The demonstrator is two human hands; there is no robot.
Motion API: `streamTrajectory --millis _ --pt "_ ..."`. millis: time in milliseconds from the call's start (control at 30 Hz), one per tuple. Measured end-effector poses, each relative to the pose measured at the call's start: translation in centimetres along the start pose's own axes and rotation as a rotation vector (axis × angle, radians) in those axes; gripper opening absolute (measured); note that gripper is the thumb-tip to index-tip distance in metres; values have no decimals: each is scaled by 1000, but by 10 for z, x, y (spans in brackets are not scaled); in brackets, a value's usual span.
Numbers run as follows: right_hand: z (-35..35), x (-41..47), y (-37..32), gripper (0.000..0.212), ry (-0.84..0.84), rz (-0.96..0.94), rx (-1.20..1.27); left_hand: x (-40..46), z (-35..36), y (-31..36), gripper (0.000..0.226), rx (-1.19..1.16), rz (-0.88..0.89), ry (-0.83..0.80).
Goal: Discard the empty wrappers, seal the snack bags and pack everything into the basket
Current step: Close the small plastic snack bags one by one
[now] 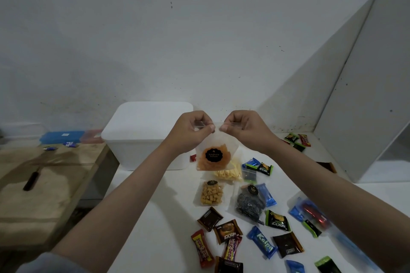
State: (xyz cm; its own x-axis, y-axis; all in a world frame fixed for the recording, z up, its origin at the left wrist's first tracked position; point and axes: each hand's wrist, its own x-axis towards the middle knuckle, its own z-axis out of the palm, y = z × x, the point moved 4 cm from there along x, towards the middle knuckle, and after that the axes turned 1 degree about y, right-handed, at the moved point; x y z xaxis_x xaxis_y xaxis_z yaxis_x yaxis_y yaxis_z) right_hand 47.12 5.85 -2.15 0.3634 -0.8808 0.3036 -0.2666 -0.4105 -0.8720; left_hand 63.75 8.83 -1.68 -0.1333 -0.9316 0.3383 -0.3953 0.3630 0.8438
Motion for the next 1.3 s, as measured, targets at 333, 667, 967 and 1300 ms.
streamTrajectory --millis 333,667,967,1300 --pt "-7 -5 0 19 97 60 189 -2 -4 0 13 -93 -15 4" --pt "-12 -9 -3 28 152 114 200 -9 -6 1 11 -214 -47 24" --pt "-19 -13 2 32 224 157 273 -11 -16 -11 11 -453 -145 81" --pt "-17 -25 -3 25 106 184 148 -10 -17 -15 19 -325 -122 119"
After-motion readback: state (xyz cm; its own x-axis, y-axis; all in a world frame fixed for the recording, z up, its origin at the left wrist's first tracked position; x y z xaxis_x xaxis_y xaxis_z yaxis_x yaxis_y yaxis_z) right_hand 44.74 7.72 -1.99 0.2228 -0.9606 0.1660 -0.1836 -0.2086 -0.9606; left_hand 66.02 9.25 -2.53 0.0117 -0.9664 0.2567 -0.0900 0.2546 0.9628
